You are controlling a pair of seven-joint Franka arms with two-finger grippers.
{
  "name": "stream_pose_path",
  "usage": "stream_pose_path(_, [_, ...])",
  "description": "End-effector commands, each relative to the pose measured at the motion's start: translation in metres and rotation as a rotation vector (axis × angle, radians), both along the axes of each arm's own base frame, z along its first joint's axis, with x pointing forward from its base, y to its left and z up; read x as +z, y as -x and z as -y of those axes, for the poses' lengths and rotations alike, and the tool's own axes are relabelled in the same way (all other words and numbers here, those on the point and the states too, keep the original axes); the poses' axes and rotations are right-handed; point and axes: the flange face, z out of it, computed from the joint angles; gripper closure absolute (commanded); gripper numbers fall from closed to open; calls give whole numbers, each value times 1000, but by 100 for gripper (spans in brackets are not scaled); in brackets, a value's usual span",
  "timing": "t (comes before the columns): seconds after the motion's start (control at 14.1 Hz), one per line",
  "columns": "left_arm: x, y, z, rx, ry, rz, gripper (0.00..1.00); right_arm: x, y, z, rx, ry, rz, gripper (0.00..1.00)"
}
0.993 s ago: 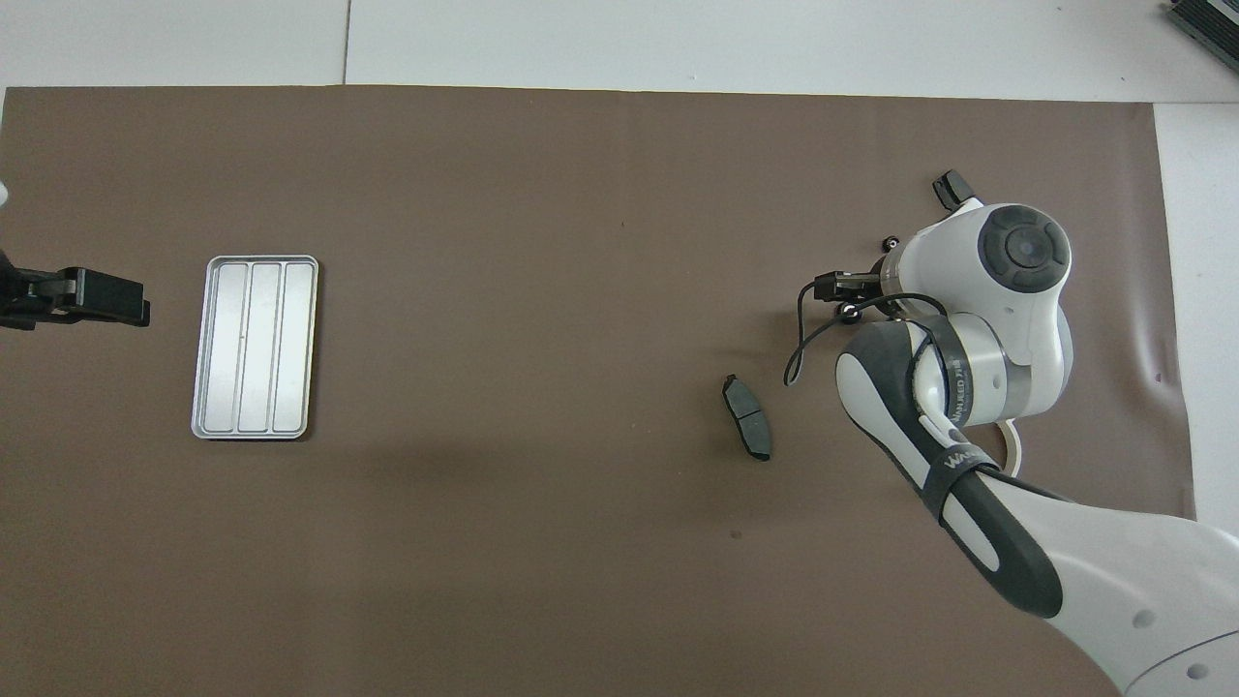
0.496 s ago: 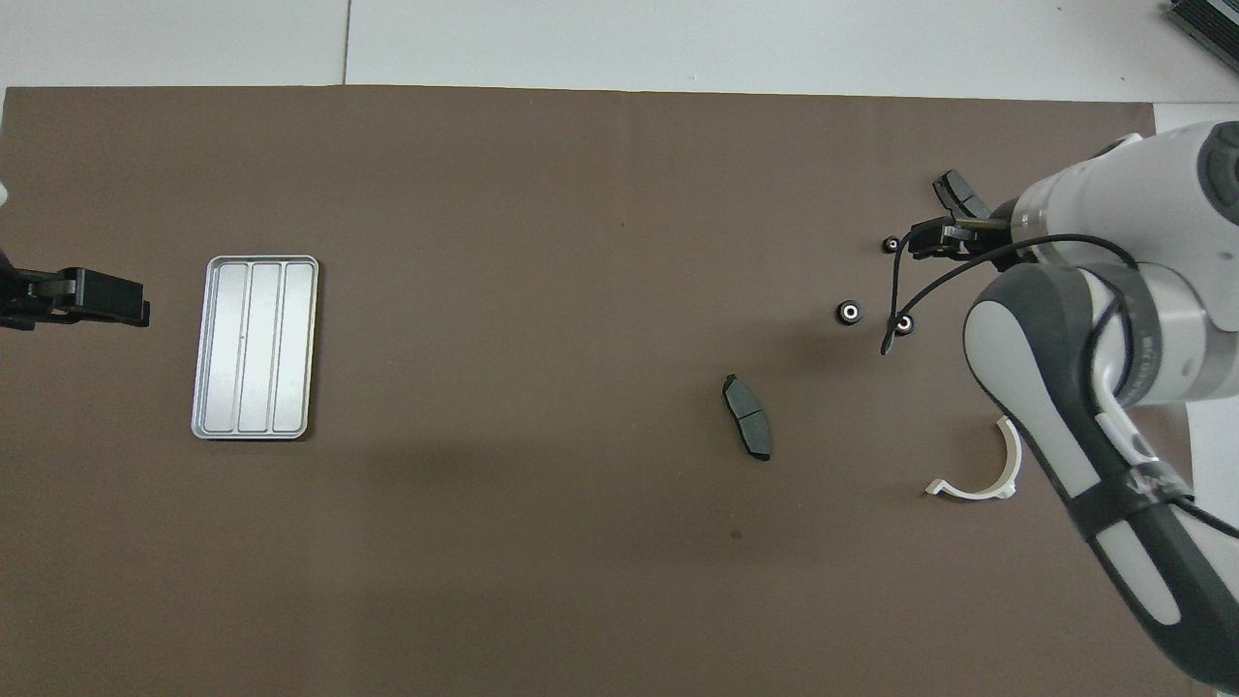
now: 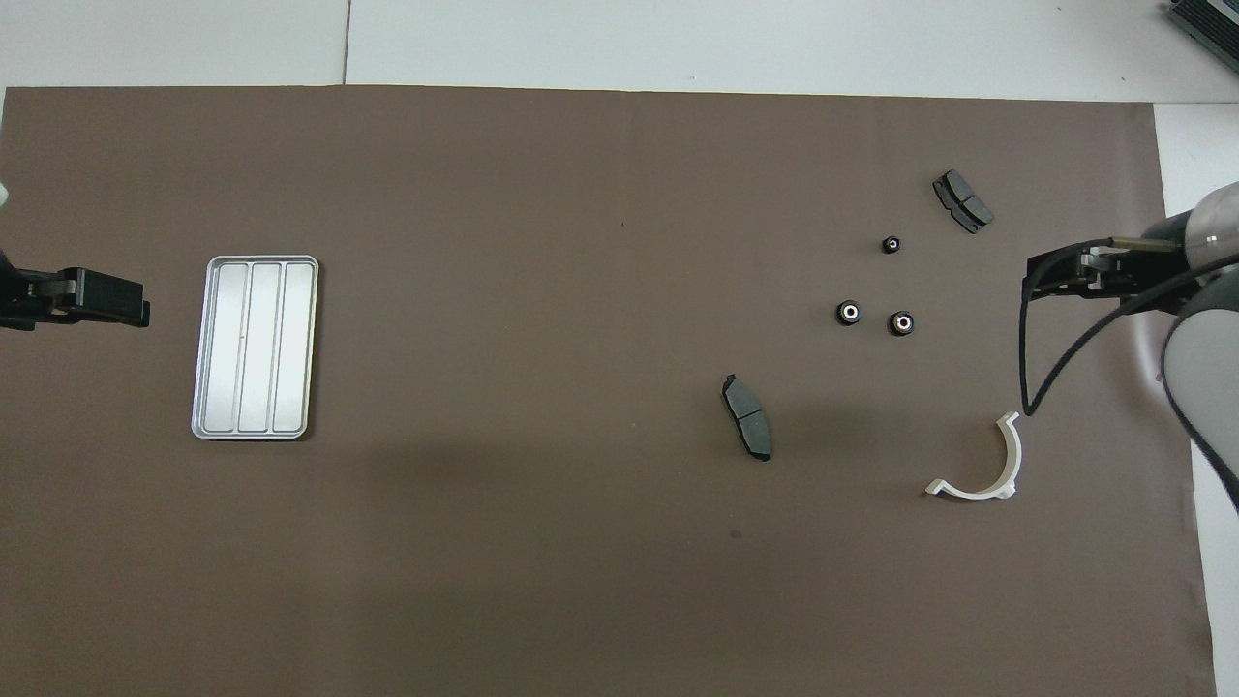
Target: Place bearing gear from tray to pile
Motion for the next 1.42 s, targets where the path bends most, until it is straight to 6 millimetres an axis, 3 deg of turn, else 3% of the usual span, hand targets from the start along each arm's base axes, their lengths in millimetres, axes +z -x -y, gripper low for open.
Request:
stream_pose_path(0.0, [3,9,-3,-4,-18,-7,0,30,12,9,6,2,-8,0])
stream_pose_path(0.14, [3,9,-3,-4,-18,-7,0,51,14,8,8,11,-24,0])
stream_pose_path(0.28, [3,9,-3,-4,-18,-7,0,58,22,7,10,14,-38,0])
stream_pose_path(0.5, [3,9,-2,-6,-18,-7,0,52,37,1,19,10,-71,0])
stream_pose_path(1.35, [3,9,-2,-6,-18,-7,0,63,39,1,63,27,-84,0])
